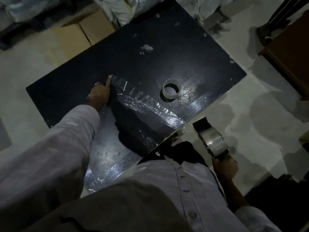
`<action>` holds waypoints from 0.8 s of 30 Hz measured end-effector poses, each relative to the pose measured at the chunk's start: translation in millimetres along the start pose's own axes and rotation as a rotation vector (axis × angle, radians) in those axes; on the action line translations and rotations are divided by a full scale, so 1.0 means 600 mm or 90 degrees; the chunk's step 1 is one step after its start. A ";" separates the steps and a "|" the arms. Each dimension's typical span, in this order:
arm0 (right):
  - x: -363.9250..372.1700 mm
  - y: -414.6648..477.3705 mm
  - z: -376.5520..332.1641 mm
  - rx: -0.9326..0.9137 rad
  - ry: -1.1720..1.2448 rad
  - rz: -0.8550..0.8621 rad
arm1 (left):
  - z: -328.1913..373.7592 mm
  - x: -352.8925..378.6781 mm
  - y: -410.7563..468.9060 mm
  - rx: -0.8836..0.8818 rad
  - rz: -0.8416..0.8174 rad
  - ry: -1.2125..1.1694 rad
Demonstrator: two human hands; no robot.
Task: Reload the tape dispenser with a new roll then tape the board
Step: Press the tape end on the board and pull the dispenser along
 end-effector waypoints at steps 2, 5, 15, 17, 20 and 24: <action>-0.008 0.009 -0.053 -0.063 0.052 0.001 | -0.002 -0.002 -0.008 0.009 0.001 -0.019; -0.027 0.035 -0.156 -0.204 0.104 0.062 | -0.009 0.003 -0.017 0.022 0.020 -0.021; 0.053 0.096 -0.485 -0.512 0.084 -0.080 | -0.030 0.018 0.015 0.025 0.034 -0.077; 0.085 0.100 -0.522 -0.504 0.040 -0.112 | -0.030 0.021 0.021 0.019 0.027 -0.077; 0.109 0.095 -0.543 -0.498 -0.011 -0.129 | -0.032 0.024 0.023 0.012 0.020 -0.084; 0.101 0.087 -0.540 -0.509 -0.080 -0.117 | -0.042 0.017 0.005 0.008 0.039 -0.085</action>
Point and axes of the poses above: each hand's wrist, its own y-axis towards the middle knuckle, its own x-axis out of the palm, z = x × y, the point moved 3 cm from there along y, towards the middle knuckle, and after that the axes turned 8 degrees about -x, right-handed, at the moved point
